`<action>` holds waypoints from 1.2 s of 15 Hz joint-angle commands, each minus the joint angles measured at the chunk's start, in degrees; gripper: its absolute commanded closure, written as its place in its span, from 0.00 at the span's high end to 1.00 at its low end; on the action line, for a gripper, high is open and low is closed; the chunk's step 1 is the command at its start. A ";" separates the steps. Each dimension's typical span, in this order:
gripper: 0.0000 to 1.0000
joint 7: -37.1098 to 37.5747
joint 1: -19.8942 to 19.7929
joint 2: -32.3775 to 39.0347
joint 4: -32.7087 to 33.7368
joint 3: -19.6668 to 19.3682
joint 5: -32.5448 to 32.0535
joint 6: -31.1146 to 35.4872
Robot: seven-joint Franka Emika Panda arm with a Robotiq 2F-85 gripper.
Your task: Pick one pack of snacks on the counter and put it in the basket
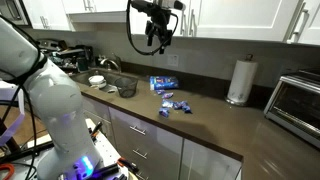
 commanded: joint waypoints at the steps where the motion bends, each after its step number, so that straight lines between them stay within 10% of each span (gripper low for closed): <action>1: 1.00 -0.74 -1.95 0.26 0.15 1.49 0.72 -0.24; 8: 1.00 -0.42 -1.67 5.12 -1.14 2.96 -0.67 4.81; 18: 1.00 2.33 -0.51 31.62 -0.05 9.57 -10.49 31.33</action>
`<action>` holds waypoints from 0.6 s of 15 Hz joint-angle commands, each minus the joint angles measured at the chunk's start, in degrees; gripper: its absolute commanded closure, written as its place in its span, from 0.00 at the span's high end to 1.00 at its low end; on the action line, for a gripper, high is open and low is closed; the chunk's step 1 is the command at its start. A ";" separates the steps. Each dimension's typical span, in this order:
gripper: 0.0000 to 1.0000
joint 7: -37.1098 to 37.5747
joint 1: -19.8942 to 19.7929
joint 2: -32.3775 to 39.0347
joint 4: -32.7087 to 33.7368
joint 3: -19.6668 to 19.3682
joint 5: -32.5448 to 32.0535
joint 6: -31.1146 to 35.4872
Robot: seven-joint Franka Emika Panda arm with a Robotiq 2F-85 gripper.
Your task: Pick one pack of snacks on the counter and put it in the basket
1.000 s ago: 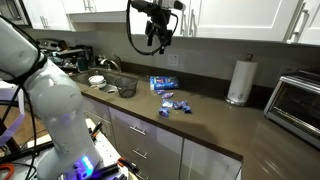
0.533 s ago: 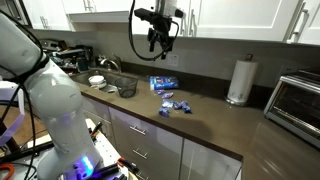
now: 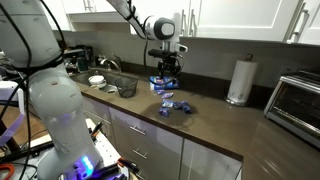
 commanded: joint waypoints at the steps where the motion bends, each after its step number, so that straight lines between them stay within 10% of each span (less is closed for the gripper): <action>1: 1.00 0.35 -0.46 7.94 2.73 0.74 -1.01 6.30; 9: 1.00 -0.22 -0.74 14.83 2.39 0.85 0.71 15.15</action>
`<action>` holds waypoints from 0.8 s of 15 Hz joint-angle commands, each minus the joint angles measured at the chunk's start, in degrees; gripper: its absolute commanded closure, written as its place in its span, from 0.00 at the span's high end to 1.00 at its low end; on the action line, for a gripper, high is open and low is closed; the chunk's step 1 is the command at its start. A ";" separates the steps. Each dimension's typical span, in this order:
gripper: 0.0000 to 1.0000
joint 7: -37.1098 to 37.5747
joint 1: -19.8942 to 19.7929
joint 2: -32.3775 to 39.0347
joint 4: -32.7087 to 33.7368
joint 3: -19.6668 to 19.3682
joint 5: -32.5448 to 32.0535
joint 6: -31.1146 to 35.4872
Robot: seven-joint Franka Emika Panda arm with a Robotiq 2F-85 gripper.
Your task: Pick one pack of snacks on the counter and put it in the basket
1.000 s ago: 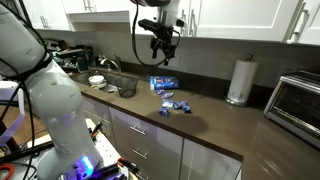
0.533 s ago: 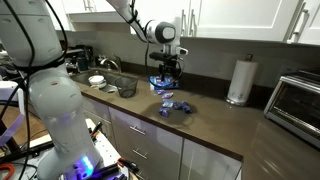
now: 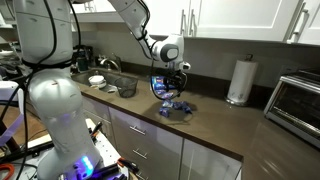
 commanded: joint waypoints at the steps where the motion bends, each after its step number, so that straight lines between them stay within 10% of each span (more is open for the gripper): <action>1: 1.00 -2.41 -1.22 1.05 0.88 1.38 2.87 -0.50; 12: 0.89 0.59 -0.27 11.65 1.08 -0.34 -2.43 15.86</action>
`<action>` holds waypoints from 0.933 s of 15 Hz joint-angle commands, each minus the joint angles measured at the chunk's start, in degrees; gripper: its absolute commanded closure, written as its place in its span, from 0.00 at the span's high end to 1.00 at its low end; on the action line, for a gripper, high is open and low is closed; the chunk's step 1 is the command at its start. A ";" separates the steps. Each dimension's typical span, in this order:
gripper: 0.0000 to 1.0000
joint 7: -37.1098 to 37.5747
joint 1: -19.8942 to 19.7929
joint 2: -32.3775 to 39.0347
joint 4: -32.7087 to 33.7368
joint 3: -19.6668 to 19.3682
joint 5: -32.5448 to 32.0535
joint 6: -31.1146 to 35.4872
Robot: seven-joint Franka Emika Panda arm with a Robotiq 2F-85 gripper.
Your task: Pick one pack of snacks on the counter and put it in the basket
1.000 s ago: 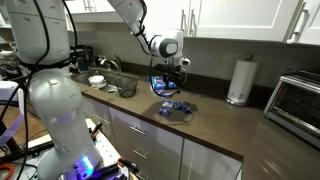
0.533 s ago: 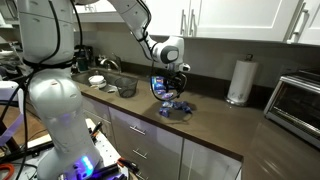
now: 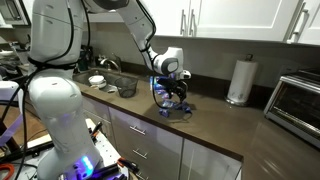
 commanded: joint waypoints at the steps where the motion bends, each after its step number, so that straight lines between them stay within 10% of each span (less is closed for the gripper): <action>1: 0.72 0.68 -0.24 3.59 0.55 -0.63 -2.41 3.25; 11: 0.12 5.42 5.37 3.85 -1.68 -6.92 -12.37 11.10; 14: 0.09 7.19 7.74 -0.60 -4.47 -7.50 -14.12 7.44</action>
